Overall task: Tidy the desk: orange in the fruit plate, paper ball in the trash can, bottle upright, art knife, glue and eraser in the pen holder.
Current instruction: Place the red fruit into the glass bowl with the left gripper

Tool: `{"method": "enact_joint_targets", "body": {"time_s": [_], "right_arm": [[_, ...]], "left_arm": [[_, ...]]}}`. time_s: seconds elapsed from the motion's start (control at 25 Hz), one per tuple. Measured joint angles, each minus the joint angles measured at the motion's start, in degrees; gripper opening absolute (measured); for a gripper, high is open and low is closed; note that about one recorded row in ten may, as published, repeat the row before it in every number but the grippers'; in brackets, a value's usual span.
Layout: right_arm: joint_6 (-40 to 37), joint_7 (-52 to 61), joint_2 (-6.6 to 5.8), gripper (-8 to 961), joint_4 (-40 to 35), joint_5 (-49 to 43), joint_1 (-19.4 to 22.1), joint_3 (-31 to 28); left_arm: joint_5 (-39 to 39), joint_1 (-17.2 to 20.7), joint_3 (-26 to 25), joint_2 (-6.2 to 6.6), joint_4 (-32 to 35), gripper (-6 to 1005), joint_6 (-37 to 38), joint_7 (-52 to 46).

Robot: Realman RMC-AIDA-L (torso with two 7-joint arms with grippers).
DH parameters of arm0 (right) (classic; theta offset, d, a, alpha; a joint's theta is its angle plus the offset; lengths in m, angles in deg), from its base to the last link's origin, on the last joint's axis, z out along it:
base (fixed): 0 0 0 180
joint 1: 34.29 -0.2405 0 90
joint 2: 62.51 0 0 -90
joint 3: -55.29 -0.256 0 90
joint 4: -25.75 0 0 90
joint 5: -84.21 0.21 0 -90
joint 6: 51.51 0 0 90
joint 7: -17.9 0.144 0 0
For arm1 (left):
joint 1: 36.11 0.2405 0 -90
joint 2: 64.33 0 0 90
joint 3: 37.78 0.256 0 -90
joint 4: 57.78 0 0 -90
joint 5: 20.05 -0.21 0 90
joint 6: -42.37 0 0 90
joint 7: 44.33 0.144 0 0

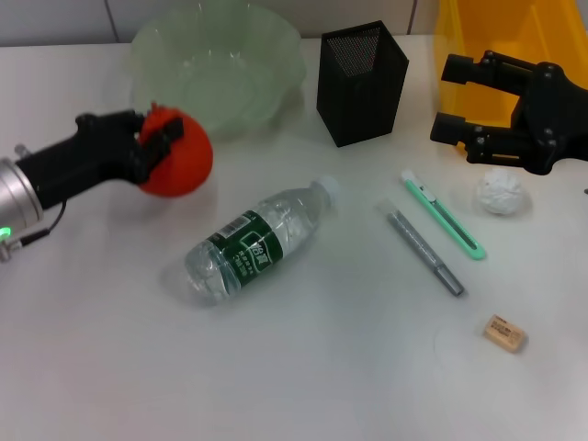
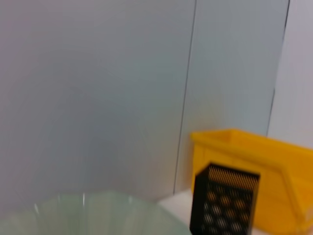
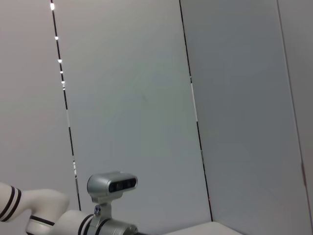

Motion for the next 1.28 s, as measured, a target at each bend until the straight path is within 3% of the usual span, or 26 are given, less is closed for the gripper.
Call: {"method": "enact_joint_targets", "body": {"time_s": [0.04, 0.28, 0.32, 0.56, 0.64, 0.84, 1.12, 1.28], "right_arm": [[0.01, -0.08, 0.08, 827, 0.00, 0.00, 0.00, -0.29], [0.00, -0.09, 0.14, 827, 0.00, 0.00, 0.00, -0.41], [0.01, -0.09, 0.24, 827, 0.00, 0.00, 0.00, -0.40], [0.23, -0.09, 0.63, 828, 0.00, 0.00, 0.00, -0.40], [0.69, -0.09, 0.74, 828, 0.02, 0.00, 0.05, -0.40], [0.79, -0.08, 0.75, 828, 0.44, 0.00, 0.12, -0.40], [0.78, -0.08, 0.72, 828, 0.44, 0.00, 0.34, -0.49], [0.78, -0.08, 0.71, 828, 0.40, -0.01, 0.32, -0.49]], "left_arm": [[0.01, -1.16, -1.35, -0.06, 0.05, 241, 0.39, -0.04], [0.05, -6.18, -3.84, -0.27, -0.15, 209, -2.63, 0.83], [0.04, -8.88, -3.94, -0.33, -0.51, 203, -6.18, 1.23], [0.05, -15.24, -3.83, -0.50, -1.28, 163, -14.99, 1.87], [0.06, -19.57, -3.40, -0.60, -2.62, 147, -21.35, 2.72], [-0.11, -24.49, -2.14, -0.71, -5.59, 106, -30.84, 3.63], [0.66, -23.90, -1.39, -0.84, -5.71, 161, -32.80, 2.57], [3.82, -21.74, -1.38, -0.54, -5.10, 317, -29.40, 1.10]]}}
